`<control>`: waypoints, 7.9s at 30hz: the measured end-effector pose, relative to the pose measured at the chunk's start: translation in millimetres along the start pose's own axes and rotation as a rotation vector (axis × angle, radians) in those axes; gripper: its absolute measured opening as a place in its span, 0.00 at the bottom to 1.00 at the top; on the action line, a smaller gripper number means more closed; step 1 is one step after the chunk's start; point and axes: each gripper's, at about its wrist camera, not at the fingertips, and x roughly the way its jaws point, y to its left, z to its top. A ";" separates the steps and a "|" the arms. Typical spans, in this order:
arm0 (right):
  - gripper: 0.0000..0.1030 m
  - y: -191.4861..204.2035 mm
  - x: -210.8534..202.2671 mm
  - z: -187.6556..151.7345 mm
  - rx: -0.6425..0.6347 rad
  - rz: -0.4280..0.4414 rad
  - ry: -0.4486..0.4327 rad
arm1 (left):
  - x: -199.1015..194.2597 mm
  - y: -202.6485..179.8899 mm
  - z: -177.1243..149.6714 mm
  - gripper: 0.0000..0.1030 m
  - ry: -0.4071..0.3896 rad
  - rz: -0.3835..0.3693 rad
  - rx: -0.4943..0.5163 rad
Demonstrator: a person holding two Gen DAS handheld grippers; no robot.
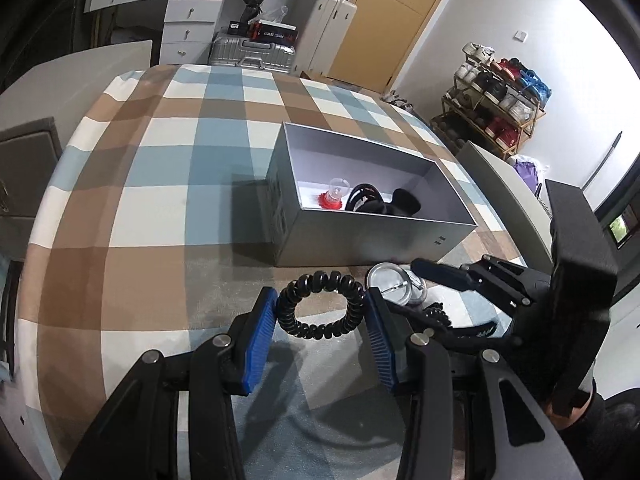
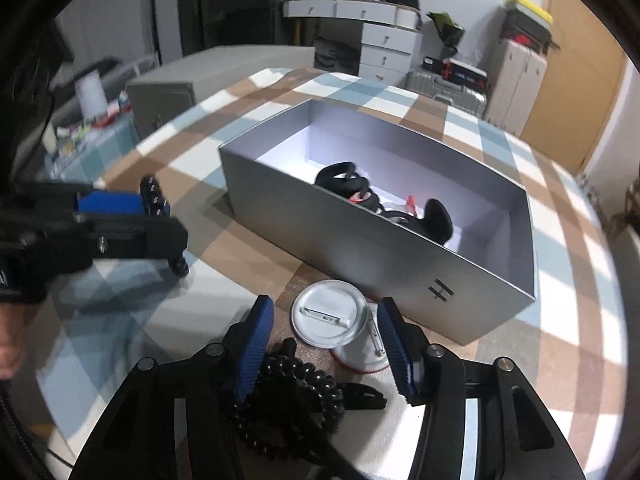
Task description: Organize jewelry
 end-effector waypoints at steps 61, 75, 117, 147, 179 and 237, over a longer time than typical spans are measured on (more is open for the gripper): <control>0.41 9.8 13.4 10.0 -0.076 0.178 0.078 | -5.5 17.3 -14.4 0.37 0.050 0.040 -0.016; 0.41 -15.6 -35.5 11.4 0.071 0.356 -0.136 | -14.2 4.7 -6.5 0.37 0.015 0.067 0.009; 0.41 -141.7 -7.4 46.0 0.303 0.383 -0.227 | 63.1 -45.4 85.5 0.37 0.054 -0.027 0.081; 0.68 -150.6 -62.6 23.9 0.388 0.358 -0.365 | 38.8 -53.9 75.4 0.59 0.018 0.067 0.088; 0.92 -87.4 -122.9 -49.6 0.303 0.275 -0.397 | -23.4 -73.7 -1.0 0.98 -0.214 0.222 0.069; 0.46 -107.3 -95.8 -67.1 0.469 0.582 -0.450 | -10.9 -38.0 -64.0 0.98 -0.026 0.231 -0.034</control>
